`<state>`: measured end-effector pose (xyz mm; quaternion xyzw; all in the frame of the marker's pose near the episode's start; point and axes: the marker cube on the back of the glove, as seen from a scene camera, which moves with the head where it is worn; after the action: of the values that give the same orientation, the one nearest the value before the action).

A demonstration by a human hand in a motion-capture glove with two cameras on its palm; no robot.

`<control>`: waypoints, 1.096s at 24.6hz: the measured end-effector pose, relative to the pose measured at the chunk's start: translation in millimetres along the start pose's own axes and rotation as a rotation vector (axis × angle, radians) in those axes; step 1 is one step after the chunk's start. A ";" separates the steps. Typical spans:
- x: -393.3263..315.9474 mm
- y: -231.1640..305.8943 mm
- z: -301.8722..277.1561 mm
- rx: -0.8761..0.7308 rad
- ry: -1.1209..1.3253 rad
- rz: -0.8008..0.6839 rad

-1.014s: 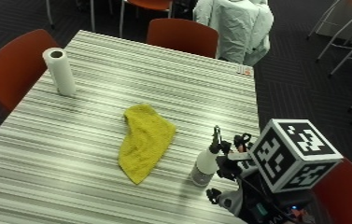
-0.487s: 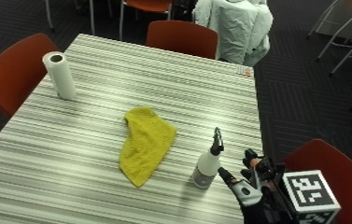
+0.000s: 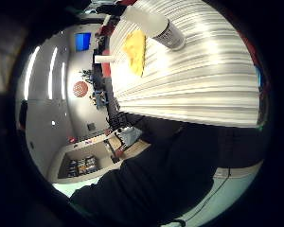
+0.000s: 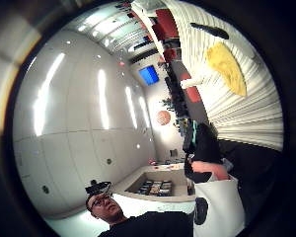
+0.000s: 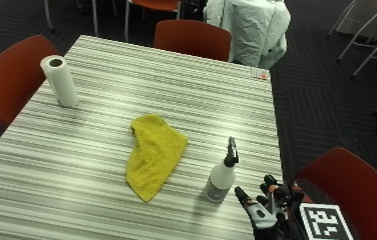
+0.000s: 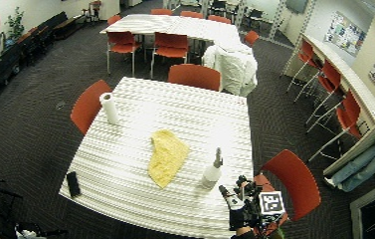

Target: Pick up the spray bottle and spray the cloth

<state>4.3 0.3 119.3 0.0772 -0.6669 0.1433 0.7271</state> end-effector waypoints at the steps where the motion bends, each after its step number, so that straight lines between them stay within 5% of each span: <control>1: 0.7 -0.7 0.4 0.003 0.008 0.014; 17: 72.3 -86.8 13.6 0.103 0.108 0.104; 27: 65.6 -110.2 7.8 0.139 0.169 0.038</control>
<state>35.7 -99.6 193.9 0.1022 -0.5931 0.2090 0.7708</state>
